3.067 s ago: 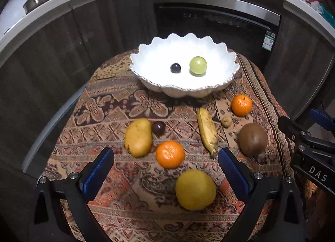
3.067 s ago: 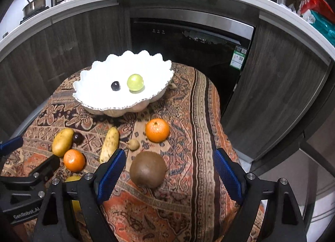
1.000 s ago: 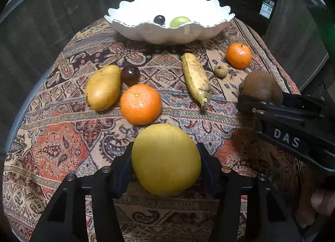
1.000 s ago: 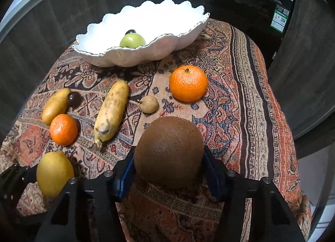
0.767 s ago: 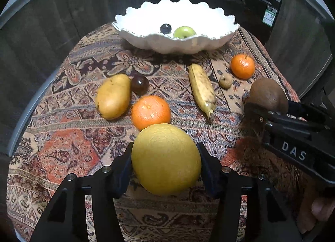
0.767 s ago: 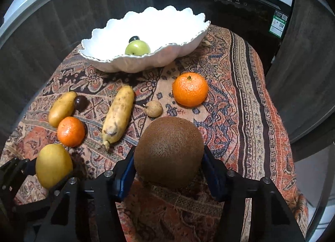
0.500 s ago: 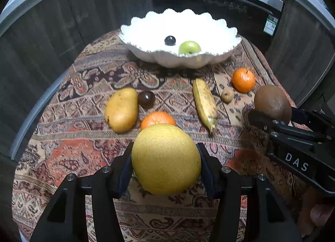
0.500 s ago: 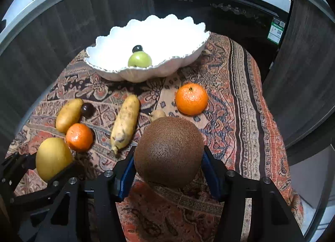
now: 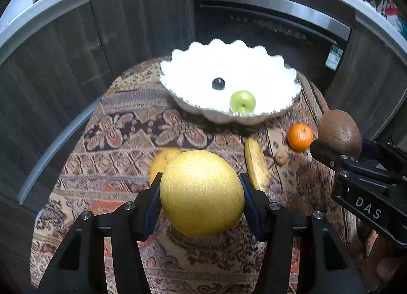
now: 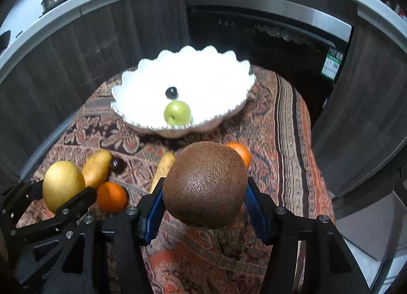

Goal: Organize fruits
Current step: 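Lift both fruits over the white bowl and release them inside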

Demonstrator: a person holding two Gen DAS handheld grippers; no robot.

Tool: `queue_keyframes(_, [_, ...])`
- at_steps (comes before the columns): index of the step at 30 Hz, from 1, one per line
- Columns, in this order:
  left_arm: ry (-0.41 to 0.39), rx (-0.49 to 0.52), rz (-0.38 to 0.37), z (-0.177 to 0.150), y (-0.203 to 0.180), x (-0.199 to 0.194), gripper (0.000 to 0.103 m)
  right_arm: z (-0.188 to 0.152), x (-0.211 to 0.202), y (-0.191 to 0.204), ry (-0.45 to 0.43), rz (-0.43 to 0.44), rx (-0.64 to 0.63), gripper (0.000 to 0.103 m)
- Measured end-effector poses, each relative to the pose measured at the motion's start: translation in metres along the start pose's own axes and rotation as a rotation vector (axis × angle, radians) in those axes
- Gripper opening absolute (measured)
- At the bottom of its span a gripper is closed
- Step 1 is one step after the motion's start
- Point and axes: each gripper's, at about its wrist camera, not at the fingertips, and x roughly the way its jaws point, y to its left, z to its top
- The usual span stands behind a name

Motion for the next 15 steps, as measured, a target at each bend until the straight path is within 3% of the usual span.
queue_keyframes(15, [-0.098, 0.004, -0.012, 0.068, 0.017, -0.008, 0.056, 0.049, -0.013, 0.008, -0.082, -0.009, -0.01, 0.059])
